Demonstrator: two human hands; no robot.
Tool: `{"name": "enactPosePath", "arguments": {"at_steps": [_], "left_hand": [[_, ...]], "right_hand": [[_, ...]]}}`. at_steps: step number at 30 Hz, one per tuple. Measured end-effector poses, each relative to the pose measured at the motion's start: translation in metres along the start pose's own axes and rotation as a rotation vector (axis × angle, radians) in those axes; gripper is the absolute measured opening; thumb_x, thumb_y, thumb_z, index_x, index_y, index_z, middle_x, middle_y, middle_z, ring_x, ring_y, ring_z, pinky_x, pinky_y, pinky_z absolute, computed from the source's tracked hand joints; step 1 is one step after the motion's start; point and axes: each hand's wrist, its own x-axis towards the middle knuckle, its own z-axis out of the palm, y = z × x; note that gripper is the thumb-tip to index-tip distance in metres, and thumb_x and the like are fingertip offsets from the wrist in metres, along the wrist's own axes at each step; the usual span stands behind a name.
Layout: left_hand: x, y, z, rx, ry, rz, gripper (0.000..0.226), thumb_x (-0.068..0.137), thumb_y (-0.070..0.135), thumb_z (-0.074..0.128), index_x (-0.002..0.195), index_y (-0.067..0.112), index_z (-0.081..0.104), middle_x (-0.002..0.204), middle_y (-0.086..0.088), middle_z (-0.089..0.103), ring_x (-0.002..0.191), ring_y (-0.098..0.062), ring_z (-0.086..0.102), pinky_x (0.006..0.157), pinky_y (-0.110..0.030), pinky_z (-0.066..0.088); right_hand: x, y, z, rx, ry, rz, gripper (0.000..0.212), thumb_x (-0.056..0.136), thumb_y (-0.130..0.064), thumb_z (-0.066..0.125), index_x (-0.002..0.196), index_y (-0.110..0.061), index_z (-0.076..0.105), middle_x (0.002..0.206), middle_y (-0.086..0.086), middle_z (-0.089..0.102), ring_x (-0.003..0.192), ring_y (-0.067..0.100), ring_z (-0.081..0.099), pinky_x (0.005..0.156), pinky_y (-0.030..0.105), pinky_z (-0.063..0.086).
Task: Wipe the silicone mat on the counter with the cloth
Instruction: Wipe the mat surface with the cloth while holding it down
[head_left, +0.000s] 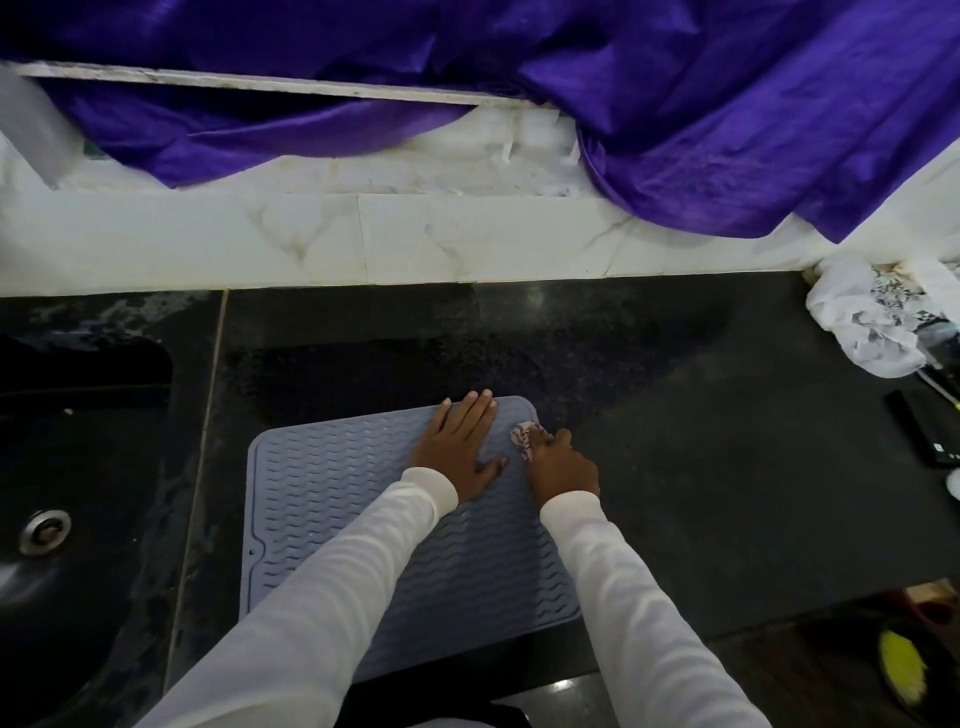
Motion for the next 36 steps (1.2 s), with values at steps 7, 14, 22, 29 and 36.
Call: {"name": "enactPosePath", "arguments": {"at_steps": [7, 14, 22, 29, 36], "left_hand": [[0.000, -0.001, 0.003, 0.012, 0.016, 0.020, 0.083, 0.091, 0.067, 0.017, 0.154, 0.015, 0.003, 0.163, -0.002, 0.001, 0.149, -0.019, 0.000, 0.120, -0.046, 0.005], [-0.001, -0.001, 0.005, 0.027, 0.002, 0.020, 0.082, 0.092, 0.068, 0.011, 0.153, 0.018, -0.008, 0.162, 0.000, -0.011, 0.148, -0.018, -0.009, 0.120, -0.046, 0.000], [0.000, -0.002, 0.006, 0.023, 0.018, 0.030, 0.077, 0.092, 0.067, 0.014, 0.154, 0.025, 0.000, 0.162, -0.001, -0.009, 0.149, -0.020, -0.007, 0.119, -0.047, 0.002], [-0.001, -0.001, 0.007, 0.008, 0.047, 0.025, 0.077, 0.092, 0.066, 0.019, 0.154, 0.024, 0.002, 0.162, -0.001, -0.003, 0.149, -0.020, -0.001, 0.119, -0.047, 0.005], [-0.001, 0.000, 0.006, 0.002, 0.053, 0.022, 0.077, 0.091, 0.066, 0.020, 0.154, 0.024, 0.006, 0.162, -0.001, 0.002, 0.149, -0.020, 0.003, 0.120, -0.047, 0.006]], "right_hand": [[0.018, -0.010, -0.015, -0.106, 0.084, -0.100, 0.038, 0.100, -0.026, 0.039, 0.136, -0.015, 0.040, 0.124, 0.013, 0.047, 0.095, 0.034, 0.063, 0.075, 0.041, 0.051], [0.038, -0.025, -0.023, -0.029, 0.168, -0.105, 0.032, 0.096, -0.024, 0.047, 0.127, -0.018, 0.042, 0.116, 0.012, 0.051, 0.087, 0.034, 0.064, 0.066, 0.037, 0.049], [0.025, -0.005, -0.020, -0.038, 0.123, -0.167, 0.032, 0.097, -0.027, 0.044, 0.129, -0.022, 0.044, 0.117, 0.011, 0.051, 0.089, 0.034, 0.064, 0.069, 0.038, 0.048], [0.012, 0.003, -0.019, -0.026, 0.083, -0.147, 0.034, 0.099, -0.032, 0.039, 0.131, -0.023, 0.048, 0.116, 0.014, 0.055, 0.097, 0.037, 0.062, 0.077, 0.039, 0.049], [-0.015, 0.015, -0.009, 0.048, 0.050, -0.099, 0.040, 0.100, -0.048, 0.034, 0.132, -0.031, 0.050, 0.111, 0.012, 0.056, 0.095, 0.036, 0.063, 0.080, 0.039, 0.049]]}}
